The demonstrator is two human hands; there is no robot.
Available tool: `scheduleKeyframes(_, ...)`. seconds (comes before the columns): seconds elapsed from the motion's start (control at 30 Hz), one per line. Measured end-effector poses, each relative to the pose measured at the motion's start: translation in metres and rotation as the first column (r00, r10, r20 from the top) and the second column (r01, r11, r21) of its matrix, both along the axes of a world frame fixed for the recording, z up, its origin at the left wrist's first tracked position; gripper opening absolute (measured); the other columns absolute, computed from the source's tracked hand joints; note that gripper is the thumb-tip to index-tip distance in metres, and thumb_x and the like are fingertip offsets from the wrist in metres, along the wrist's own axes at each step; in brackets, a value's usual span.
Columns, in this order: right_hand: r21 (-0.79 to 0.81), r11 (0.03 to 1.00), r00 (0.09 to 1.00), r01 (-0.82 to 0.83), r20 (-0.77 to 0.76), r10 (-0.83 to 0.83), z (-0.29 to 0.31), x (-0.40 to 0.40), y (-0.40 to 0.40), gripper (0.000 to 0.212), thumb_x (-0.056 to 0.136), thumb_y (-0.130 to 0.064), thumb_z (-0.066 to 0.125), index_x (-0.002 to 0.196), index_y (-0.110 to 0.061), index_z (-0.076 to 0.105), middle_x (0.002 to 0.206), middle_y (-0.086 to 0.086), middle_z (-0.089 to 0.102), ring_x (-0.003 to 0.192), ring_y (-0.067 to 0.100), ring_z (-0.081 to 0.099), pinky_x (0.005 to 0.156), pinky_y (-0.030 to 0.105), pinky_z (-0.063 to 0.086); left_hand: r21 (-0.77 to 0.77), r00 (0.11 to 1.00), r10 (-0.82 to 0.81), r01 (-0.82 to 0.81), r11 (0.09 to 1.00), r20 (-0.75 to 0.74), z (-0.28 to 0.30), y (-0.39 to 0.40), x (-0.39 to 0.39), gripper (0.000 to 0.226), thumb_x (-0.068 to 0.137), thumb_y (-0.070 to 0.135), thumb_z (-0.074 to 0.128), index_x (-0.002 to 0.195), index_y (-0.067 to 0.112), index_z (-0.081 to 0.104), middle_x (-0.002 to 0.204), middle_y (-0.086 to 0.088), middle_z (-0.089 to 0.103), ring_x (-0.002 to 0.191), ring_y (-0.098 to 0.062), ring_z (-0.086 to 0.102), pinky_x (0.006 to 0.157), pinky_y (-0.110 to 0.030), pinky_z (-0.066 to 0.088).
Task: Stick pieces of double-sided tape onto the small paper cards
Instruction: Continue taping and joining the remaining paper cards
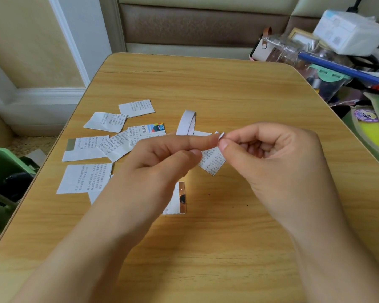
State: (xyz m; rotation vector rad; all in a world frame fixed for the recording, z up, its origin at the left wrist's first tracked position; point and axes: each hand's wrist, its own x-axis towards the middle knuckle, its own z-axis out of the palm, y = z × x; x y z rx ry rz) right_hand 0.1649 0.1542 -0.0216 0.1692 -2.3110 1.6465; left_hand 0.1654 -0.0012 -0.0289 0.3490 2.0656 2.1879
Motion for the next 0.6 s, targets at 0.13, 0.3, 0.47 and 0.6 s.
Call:
scheduleKeyframes(0.13, -0.002, 1.0, 1.0, -0.021, -0.009, 0.021, -0.001, -0.0004, 0.0008, 0.008, 0.074, -0.02, 0.074, 0.071, -0.027, 0.073, 0.068, 0.0, 0.069, 0.061, 0.018, 0.058, 0.057, 0.02, 0.047, -0.006, 1.0, 0.007, -0.007, 1.0, 0.009, -0.0008, -0.001, -0.0007, 0.032, 0.076, 0.024, 0.053, 0.092, 0.038, 0.076, 0.06, 0.016, 0.058, 0.067, -0.001, 0.049, 0.076, -0.021, 0.036)
scheduleKeyframes(0.3, 0.0, 1.0, 0.999, -0.027, 0.017, 0.027, -0.0016, -0.0004, 0.0009, 0.01, 0.076, -0.019, 0.076, 0.071, -0.027, 0.073, 0.069, 0.001, 0.07, 0.061, 0.018, 0.058, 0.057, 0.021, 0.047, -0.111, 0.996, 0.049, -0.057, 0.992, -0.071, 0.0016, 0.0008, 0.0021, 0.032, 0.077, 0.024, 0.051, 0.092, 0.043, 0.073, 0.059, 0.012, 0.06, 0.059, 0.006, 0.052, 0.058, -0.001, 0.035)
scheduleKeyframes(0.47, 0.004, 1.0, 0.999, 0.004, 0.034, -0.004, -0.0021, -0.0009, -0.001, 0.016, 0.075, -0.012, 0.076, 0.063, -0.023, 0.072, 0.064, 0.002, 0.066, 0.054, 0.002, 0.05, 0.053, 0.012, 0.039, -0.175, 0.994, 0.057, -0.073, 0.982, -0.096, 0.0032, 0.0009, 0.0039, 0.03, 0.08, 0.026, 0.054, 0.093, 0.047, 0.071, 0.078, 0.009, 0.068, 0.076, 0.008, 0.057, 0.066, 0.003, 0.035)
scheduleKeyframes(0.6, -0.002, 1.0, 1.0, -0.003, 0.025, 0.003, -0.0017, -0.0007, -0.0007, 0.016, 0.075, -0.012, 0.076, 0.064, -0.022, 0.072, 0.063, 0.003, 0.066, 0.054, 0.003, 0.049, 0.053, 0.013, 0.04, -0.102, 0.997, 0.065, -0.07, 0.992, -0.052, 0.003, 0.0013, 0.0027, 0.03, 0.079, 0.023, 0.054, 0.09, 0.043, 0.073, 0.056, 0.019, 0.051, 0.051, 0.003, 0.046, 0.05, -0.001, 0.033)
